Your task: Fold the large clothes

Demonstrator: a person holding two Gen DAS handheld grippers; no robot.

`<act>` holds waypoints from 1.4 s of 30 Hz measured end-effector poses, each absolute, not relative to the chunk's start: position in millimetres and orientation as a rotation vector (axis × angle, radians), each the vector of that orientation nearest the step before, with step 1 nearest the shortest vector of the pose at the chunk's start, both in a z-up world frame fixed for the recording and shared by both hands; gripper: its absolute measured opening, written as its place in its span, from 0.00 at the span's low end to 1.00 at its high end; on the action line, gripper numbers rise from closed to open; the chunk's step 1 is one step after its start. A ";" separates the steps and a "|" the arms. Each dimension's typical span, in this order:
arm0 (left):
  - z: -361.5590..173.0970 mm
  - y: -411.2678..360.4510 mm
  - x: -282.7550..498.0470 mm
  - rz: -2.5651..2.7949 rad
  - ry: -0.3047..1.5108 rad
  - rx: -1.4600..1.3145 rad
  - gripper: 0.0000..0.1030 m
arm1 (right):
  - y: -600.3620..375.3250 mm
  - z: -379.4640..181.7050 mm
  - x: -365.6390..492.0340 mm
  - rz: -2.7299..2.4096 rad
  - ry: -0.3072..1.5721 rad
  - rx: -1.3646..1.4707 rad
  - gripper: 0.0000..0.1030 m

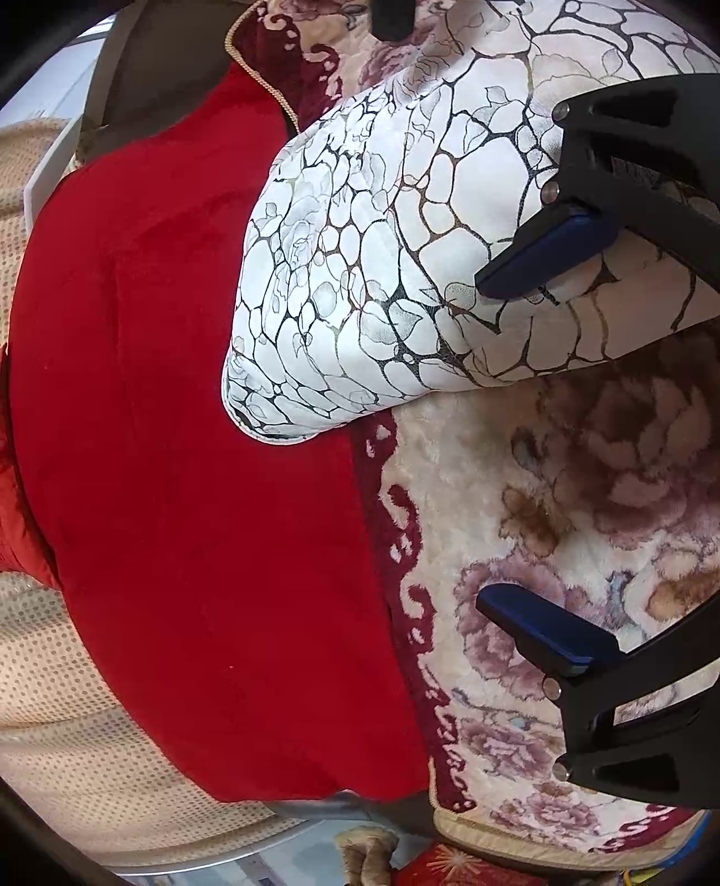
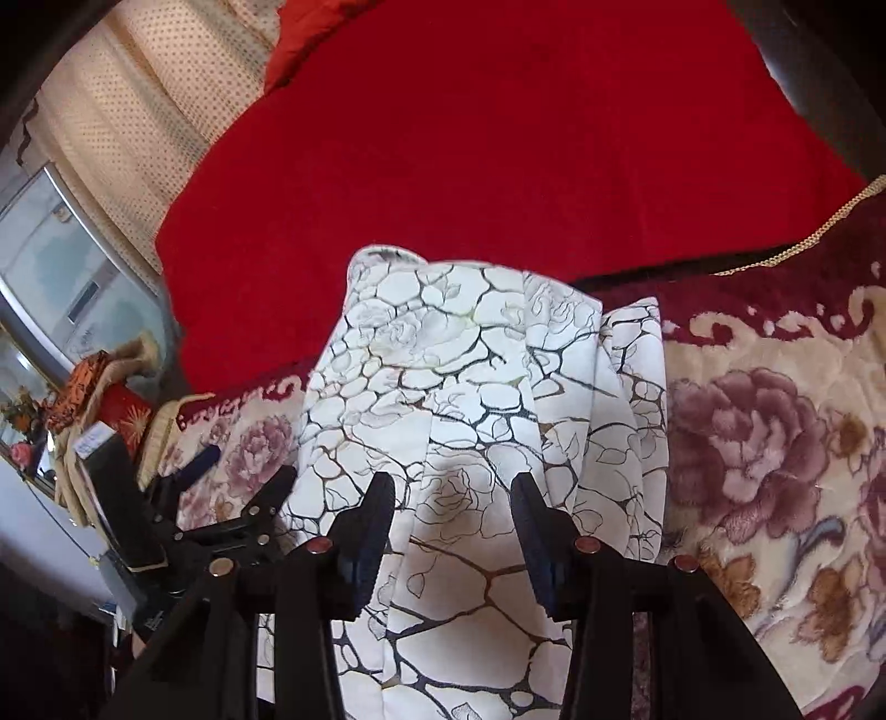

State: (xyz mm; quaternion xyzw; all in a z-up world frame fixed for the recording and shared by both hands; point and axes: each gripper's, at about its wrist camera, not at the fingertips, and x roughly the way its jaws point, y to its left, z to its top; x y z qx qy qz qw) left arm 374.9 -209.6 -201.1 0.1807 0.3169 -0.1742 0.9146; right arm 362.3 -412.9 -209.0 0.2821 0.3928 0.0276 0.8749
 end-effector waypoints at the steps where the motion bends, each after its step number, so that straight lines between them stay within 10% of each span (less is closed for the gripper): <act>1: -200.9 -209.5 374.6 -0.357 0.651 0.375 0.99 | -411.5 -215.4 367.5 0.054 0.850 0.586 0.46; 35: -210.7 -198.4 383.9 -0.600 0.833 0.171 0.99 | -460.8 -276.5 385.8 0.061 0.902 0.814 0.69; 39: -212.1 -203.6 383.4 -0.623 0.836 0.183 0.99 | -439.2 -256.7 376.5 0.076 0.870 0.718 0.34; 42: -210.2 -211.8 374.9 -0.648 0.795 0.243 0.99 | -417.6 -238.0 369.3 0.048 0.844 0.583 0.26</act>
